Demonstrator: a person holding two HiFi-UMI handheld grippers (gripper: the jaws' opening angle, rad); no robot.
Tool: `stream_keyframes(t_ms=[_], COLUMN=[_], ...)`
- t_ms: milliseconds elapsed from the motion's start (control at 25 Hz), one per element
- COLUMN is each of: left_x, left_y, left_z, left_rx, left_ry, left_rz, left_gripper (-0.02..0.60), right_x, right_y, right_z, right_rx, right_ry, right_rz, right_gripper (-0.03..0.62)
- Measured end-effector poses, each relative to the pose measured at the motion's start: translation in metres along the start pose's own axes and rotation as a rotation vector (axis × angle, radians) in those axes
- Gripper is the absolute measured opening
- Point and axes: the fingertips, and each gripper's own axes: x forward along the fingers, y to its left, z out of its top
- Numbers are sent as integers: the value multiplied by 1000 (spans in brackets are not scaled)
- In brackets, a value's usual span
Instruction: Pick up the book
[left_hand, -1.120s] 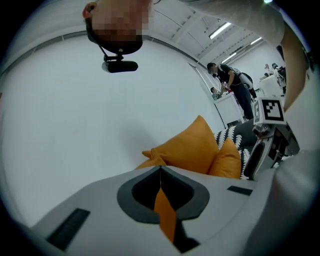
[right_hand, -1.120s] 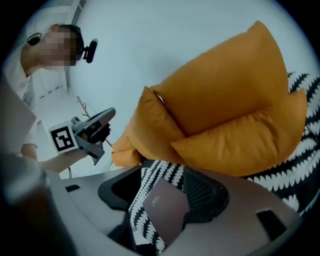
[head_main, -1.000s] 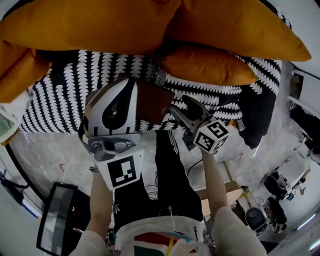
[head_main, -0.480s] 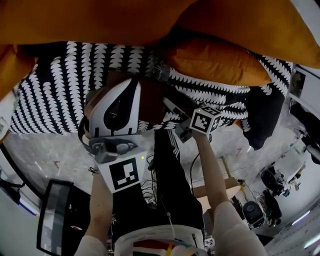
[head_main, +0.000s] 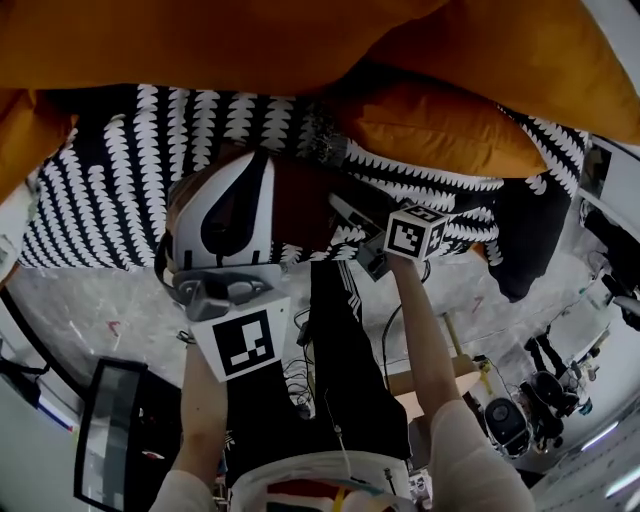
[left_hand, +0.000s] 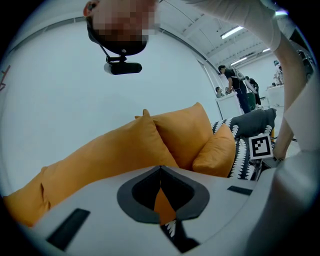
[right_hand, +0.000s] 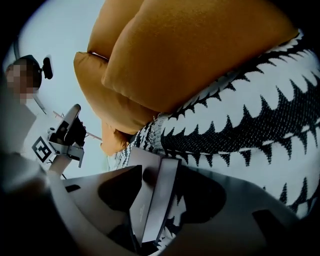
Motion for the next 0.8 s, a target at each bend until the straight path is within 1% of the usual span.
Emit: stream_keyframes(t_ms=[160,280,400,520,640,800], left_x=[-4,-5,-9,-15,-26,-36], left_y=[3,11,19,25,35,55], left_z=[-16,-21,-21,-22,-25,-32], left_rx=[5,11,14,17,3,-18], left_ry=[30,33,32,34,42,59], left_rz=[0,15,33,48,80,122], left_gripper=[8,8,8,8,8,8], right_x=[-1,3,10,22,39,61], right_y=[2,17,56,103,143,174], right_z=[0,8,19,22,20,31], right_rx=[6,12,-13,-97,-193,-189], right_ry=[11,-7,-19,2,47,78], right_rz=[22,90,192,254,274,268], right_gripper=[233,208,184,183,184,184])
